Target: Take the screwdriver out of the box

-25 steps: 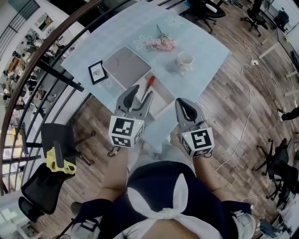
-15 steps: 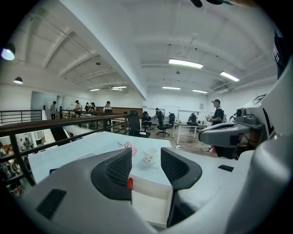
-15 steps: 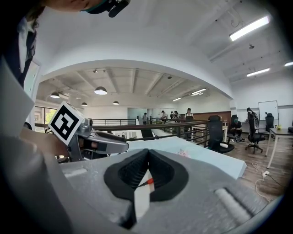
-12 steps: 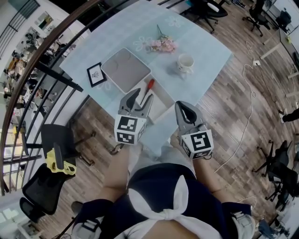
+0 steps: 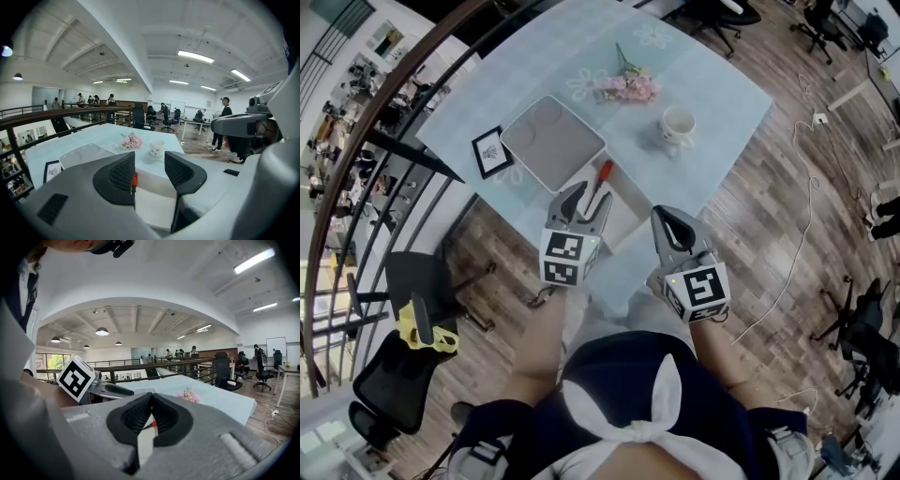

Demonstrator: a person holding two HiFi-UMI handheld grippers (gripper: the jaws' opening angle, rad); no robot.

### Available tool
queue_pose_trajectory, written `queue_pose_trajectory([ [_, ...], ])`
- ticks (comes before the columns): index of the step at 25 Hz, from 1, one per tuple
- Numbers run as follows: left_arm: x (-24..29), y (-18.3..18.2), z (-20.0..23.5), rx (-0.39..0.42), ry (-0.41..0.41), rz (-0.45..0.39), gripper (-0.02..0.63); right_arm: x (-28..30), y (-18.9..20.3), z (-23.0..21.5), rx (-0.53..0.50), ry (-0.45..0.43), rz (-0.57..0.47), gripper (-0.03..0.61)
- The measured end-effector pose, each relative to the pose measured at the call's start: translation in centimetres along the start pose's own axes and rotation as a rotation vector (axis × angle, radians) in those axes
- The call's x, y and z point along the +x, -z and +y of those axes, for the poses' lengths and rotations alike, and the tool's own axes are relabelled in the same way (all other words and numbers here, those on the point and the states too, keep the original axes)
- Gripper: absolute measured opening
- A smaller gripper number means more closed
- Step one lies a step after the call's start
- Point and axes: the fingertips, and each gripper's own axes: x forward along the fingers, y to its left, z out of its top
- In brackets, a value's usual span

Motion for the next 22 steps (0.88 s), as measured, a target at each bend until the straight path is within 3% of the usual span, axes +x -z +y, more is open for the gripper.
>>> queue_pose_trajectory([
  [22, 8.0, 5.7, 1.9, -0.056, 0.027, 0.154, 0.192, 2.7, 3.2, -1.5, 0.053, 0.0, 0.075, -0.002],
])
